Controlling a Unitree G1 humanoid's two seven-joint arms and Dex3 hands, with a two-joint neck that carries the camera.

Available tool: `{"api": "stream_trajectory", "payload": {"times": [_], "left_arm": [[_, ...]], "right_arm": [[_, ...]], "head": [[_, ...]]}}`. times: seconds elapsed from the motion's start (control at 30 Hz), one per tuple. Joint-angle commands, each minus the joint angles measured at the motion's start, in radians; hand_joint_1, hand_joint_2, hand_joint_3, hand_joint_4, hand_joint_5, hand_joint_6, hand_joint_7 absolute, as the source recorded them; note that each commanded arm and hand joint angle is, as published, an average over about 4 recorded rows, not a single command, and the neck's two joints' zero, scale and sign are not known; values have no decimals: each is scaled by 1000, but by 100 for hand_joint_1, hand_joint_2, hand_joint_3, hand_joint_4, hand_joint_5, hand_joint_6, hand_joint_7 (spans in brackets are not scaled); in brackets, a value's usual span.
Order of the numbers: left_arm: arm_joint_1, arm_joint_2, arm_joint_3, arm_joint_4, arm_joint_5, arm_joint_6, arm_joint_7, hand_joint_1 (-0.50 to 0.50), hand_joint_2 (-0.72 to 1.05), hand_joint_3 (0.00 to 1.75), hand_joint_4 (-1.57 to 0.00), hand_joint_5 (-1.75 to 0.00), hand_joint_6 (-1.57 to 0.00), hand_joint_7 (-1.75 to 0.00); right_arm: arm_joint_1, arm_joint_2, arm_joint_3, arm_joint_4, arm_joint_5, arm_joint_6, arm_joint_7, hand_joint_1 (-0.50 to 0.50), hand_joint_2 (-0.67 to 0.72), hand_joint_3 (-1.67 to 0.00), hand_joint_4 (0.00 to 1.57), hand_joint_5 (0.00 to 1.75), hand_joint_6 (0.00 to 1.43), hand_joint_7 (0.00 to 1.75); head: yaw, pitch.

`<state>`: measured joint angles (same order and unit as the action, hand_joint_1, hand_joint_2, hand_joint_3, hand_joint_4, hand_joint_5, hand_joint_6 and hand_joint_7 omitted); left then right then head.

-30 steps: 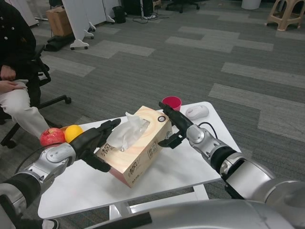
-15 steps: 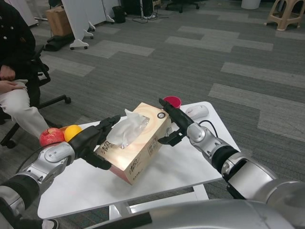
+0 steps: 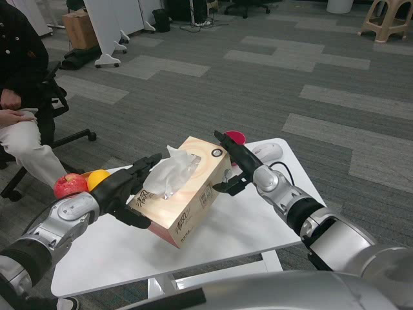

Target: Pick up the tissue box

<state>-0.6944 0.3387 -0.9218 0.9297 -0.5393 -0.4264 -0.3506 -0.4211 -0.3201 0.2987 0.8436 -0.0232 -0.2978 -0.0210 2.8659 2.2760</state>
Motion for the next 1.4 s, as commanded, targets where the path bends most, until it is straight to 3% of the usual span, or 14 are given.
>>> {"api": "stream_trajectory", "payload": {"times": [0.03,1.4], "left_arm": [[-17,-30,24,-48,-10,-32,9,50,87,9,0,0,0,0],[-17,6,77,-123,19,-32,7,50,87,9,0,0,0,0]], "right_arm": [[2,59,17,-44,8,-60,38,21,-40,-79,40,145,0,0],[7,54,-34,-102,8,-60,35,21,-41,-79,40,145,0,0]], "head": [[0,0],[8,10]]}}
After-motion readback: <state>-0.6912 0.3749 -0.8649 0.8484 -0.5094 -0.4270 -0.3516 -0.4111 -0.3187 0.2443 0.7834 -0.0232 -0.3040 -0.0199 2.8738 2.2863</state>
